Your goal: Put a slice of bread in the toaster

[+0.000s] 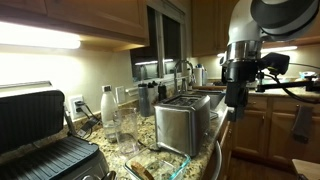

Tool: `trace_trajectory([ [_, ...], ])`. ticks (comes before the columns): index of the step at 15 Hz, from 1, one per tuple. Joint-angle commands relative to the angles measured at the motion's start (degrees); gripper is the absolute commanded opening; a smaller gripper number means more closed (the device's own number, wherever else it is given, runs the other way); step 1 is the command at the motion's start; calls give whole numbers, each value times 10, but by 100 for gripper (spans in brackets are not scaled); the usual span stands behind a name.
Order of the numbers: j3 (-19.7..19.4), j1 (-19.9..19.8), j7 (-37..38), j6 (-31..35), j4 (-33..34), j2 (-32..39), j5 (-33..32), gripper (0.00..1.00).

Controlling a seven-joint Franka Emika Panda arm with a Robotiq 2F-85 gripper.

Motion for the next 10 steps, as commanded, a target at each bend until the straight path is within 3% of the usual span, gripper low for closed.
trace_trajectory([
  [1,14,27,-12,11,12,29,32,100],
  [10,63,96,-28,67,38,133,101,100],
])
